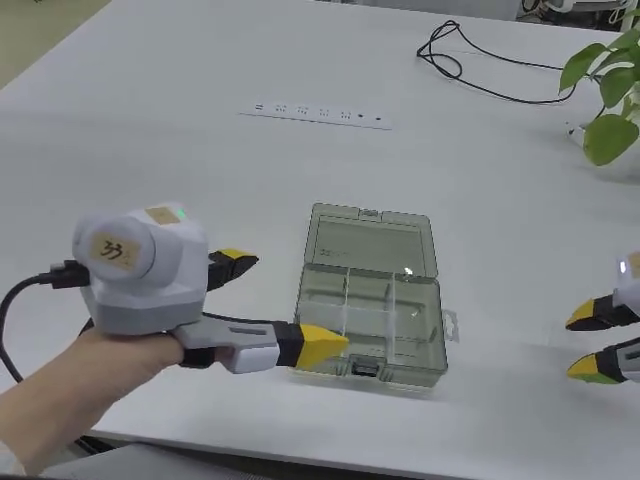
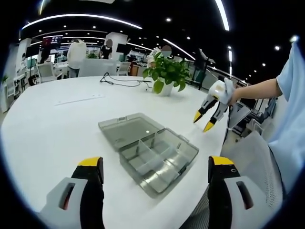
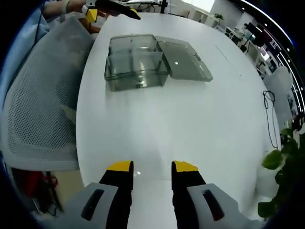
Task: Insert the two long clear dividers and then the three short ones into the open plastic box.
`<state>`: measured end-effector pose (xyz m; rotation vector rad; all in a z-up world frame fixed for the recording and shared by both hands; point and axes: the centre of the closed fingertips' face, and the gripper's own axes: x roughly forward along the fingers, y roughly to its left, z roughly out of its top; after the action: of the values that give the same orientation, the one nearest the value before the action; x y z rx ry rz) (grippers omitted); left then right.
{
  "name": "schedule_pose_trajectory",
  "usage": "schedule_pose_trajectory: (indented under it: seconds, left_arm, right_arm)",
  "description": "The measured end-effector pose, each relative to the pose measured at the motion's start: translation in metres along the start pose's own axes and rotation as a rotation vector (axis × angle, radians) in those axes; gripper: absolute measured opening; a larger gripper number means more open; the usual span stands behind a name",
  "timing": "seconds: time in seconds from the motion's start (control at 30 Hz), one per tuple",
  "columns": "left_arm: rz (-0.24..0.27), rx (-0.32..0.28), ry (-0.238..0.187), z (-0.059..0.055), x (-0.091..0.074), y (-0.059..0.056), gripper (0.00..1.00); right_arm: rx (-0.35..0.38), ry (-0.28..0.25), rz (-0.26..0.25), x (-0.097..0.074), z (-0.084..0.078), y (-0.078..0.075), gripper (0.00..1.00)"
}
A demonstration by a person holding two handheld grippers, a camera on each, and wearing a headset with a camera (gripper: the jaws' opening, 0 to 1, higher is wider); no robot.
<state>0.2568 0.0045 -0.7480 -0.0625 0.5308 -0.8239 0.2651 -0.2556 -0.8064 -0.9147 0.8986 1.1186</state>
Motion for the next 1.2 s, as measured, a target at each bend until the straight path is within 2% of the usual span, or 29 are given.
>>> schedule_pose_trajectory:
  seconds: [0.07,0.13,0.33,0.37,0.43,0.47,0.53,0.57,0.6,0.63,0.67,0.8,0.9,0.97,1.03,1.1,1.2]
  left_arm:
    - [-0.002,-0.013,0.007,0.001,0.003,0.0,0.92]
    - [-0.011,-0.045,-0.004,0.003,0.006,-0.001,0.9]
    - [-0.043,-0.113,-0.003,0.007,0.014,-0.006,0.86]
    - [-0.054,-0.135,-0.001,0.008,0.016,-0.008,0.85]
    - [-0.065,-0.15,0.0,0.01,0.018,-0.01,0.82]
    - [-0.08,-0.176,-0.008,0.013,0.019,-0.013,0.8]
    - [-0.114,-0.234,-0.042,0.022,0.022,-0.019,0.75]
    - [-0.129,-0.255,-0.045,0.024,0.023,-0.022,0.75]
    - [-0.128,-0.273,-0.052,0.027,0.025,-0.021,0.74]
    - [-0.129,-0.268,-0.053,0.028,0.026,-0.021,0.73]
    - [-0.131,-0.276,-0.054,0.03,0.027,-0.022,0.7]
    - [-0.175,-0.311,-0.035,0.035,0.034,-0.034,0.62]
    - [-0.204,-0.343,-0.01,0.035,0.039,-0.042,0.58]
    - [-0.222,-0.364,-0.013,0.037,0.04,-0.047,0.53]
    - [-0.238,-0.389,-0.012,0.038,0.041,-0.051,0.49]
    - [-0.255,-0.407,-0.013,0.04,0.042,-0.056,0.43]
    - [-0.279,-0.425,-0.02,0.042,0.043,-0.062,0.36]
  right_arm:
    - [-0.012,-0.024,-0.012,-0.004,0.01,-0.002,0.32]
    - [-0.022,-0.035,-0.021,-0.003,0.011,-0.007,0.32]
    - [-0.073,-0.082,-0.069,-0.018,0.048,-0.012,0.32]
    - [-0.084,-0.107,-0.083,-0.021,0.059,-0.013,0.32]
    - [-0.097,-0.11,-0.086,-0.024,0.068,-0.013,0.32]
    - [-0.113,-0.131,-0.102,-0.027,0.078,-0.014,0.32]
    - [-0.132,-0.146,-0.109,-0.027,0.085,-0.016,0.32]
    - [-0.14,-0.157,-0.12,-0.03,0.093,-0.016,0.32]
    - [-0.148,-0.162,-0.118,-0.032,0.1,-0.014,0.32]
    - [-0.148,-0.164,-0.114,-0.031,0.102,-0.017,0.32]
    - [-0.178,-0.182,-0.133,-0.032,0.11,-0.022,0.32]
    - [-0.211,-0.205,-0.138,-0.037,0.133,-0.018,0.32]
    - [-0.285,-0.2,-0.148,-0.04,0.151,-0.008,0.32]
    - [-0.32,-0.201,-0.155,-0.038,0.157,-0.006,0.32]
    - [-0.335,-0.206,-0.145,-0.038,0.164,0.001,0.32]
    - [-0.391,-0.207,-0.155,-0.039,0.174,0.009,0.32]
    - [-0.431,-0.206,-0.165,-0.039,0.184,0.015,0.32]
